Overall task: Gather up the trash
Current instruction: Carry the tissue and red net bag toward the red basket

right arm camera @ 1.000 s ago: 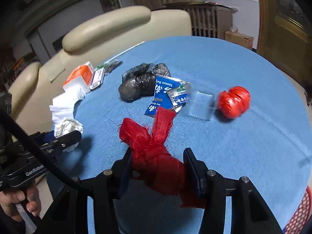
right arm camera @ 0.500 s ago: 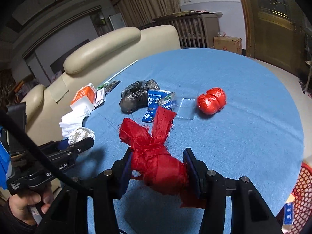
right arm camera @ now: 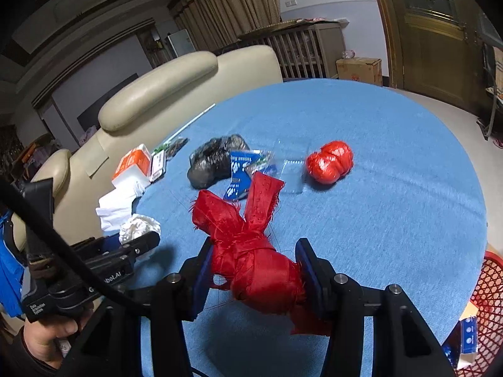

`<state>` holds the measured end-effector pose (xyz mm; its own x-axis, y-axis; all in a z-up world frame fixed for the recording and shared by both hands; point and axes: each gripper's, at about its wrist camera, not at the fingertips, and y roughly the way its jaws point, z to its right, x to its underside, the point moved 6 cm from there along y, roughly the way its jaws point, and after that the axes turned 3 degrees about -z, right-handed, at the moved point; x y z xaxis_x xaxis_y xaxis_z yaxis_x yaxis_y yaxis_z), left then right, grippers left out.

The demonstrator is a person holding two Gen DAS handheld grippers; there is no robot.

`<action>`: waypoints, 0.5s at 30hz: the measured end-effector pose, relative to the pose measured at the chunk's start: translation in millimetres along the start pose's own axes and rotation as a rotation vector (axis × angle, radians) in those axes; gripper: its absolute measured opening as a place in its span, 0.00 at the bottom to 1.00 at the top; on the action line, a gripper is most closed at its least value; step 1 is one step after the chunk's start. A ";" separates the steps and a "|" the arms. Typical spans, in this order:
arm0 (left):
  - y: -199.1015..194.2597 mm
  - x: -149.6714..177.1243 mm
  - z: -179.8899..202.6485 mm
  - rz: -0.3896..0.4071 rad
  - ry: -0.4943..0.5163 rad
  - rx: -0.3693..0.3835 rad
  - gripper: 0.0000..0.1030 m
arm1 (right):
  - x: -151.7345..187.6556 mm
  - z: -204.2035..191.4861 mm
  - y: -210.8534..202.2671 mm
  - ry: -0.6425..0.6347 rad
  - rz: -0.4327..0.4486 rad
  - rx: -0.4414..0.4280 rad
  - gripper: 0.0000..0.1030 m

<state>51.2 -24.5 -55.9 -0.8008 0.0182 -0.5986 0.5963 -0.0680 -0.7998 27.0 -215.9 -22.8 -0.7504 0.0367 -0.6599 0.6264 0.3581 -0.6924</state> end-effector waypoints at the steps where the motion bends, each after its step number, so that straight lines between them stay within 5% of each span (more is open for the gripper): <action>1: -0.8 -0.6 0.5 0.003 0.002 0.000 0.42 | -0.7 0.8 -1.7 0.003 0.006 0.000 0.52; 15: 8.1 -3.8 49.6 -0.007 0.085 0.073 0.41 | 11.1 34.5 -28.0 0.108 0.044 0.066 0.52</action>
<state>56.3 -74.6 -57.9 -0.7954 0.1035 -0.5972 0.5829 -0.1398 -0.8005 8.4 -257.7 -20.8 -0.7382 0.1521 -0.6572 0.6688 0.2924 -0.6836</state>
